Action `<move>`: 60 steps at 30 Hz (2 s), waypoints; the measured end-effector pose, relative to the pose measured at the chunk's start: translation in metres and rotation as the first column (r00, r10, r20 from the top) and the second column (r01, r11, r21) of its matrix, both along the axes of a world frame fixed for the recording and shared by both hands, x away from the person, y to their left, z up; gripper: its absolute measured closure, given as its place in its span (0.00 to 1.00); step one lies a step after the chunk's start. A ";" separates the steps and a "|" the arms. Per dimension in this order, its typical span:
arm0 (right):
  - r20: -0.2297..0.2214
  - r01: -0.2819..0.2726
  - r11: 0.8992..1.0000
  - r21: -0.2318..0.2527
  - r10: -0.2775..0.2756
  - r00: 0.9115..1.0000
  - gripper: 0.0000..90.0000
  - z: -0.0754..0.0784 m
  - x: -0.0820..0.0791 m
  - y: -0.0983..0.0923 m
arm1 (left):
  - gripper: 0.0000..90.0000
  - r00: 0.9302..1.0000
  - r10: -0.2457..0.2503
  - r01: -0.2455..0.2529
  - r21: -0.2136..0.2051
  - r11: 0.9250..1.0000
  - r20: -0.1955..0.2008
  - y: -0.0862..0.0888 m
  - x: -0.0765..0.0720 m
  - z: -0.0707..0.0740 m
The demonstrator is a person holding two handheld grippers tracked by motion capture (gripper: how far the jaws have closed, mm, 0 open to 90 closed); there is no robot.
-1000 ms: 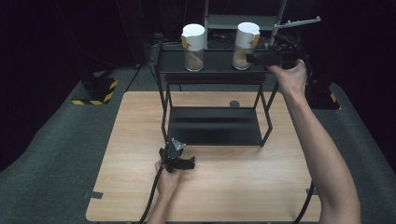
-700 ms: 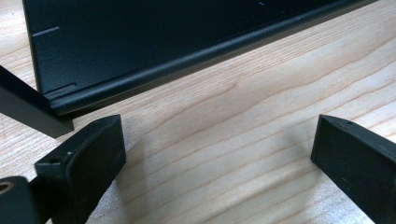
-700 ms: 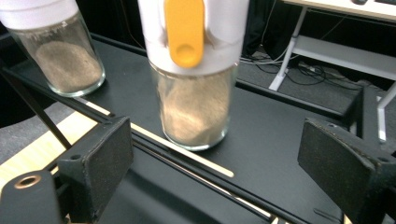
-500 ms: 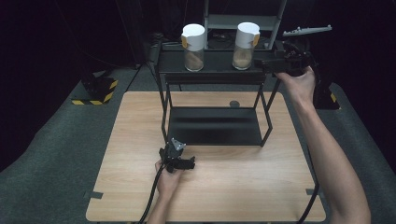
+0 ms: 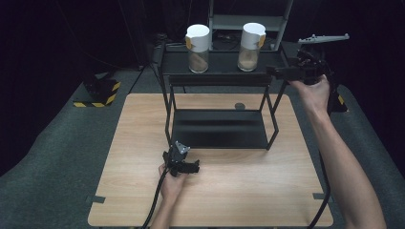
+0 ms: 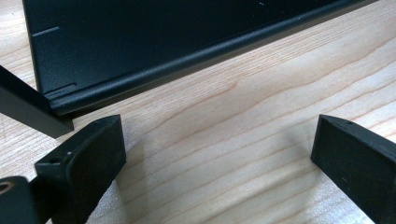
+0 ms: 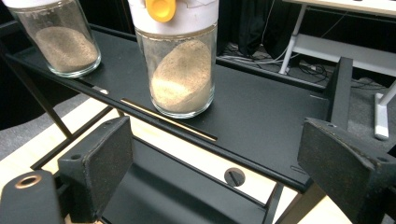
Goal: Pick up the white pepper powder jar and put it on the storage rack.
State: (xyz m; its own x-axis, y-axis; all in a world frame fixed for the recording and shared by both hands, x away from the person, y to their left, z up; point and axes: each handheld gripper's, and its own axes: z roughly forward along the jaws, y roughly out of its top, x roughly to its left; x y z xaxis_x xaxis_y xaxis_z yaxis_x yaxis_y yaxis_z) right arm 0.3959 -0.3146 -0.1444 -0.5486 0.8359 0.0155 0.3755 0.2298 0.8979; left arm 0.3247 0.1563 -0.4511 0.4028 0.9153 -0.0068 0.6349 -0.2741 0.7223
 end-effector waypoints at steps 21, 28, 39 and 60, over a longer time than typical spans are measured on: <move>0.003 -0.004 1.000 0.002 0.004 1.000 0.12 -0.019 -0.020 -0.020 | 0.03 1.000 0.001 -0.001 -0.002 1.000 0.001 0.000 0.000 0.000; 0.005 -0.007 1.000 -0.009 0.007 1.000 0.12 -0.027 -0.025 -0.024 | 0.03 1.000 -0.001 0.001 -0.001 1.000 0.000 0.000 0.000 0.000; 0.003 -0.009 1.000 0.004 0.009 1.000 0.12 -0.039 -0.033 -0.034 | 0.03 1.000 0.000 0.000 0.000 1.000 0.000 0.000 0.000 0.000; -0.006 -0.018 0.999 0.034 0.018 1.000 0.12 -0.073 -0.045 -0.043 | 0.03 1.000 0.000 0.000 -0.001 1.000 0.000 0.000 0.000 0.000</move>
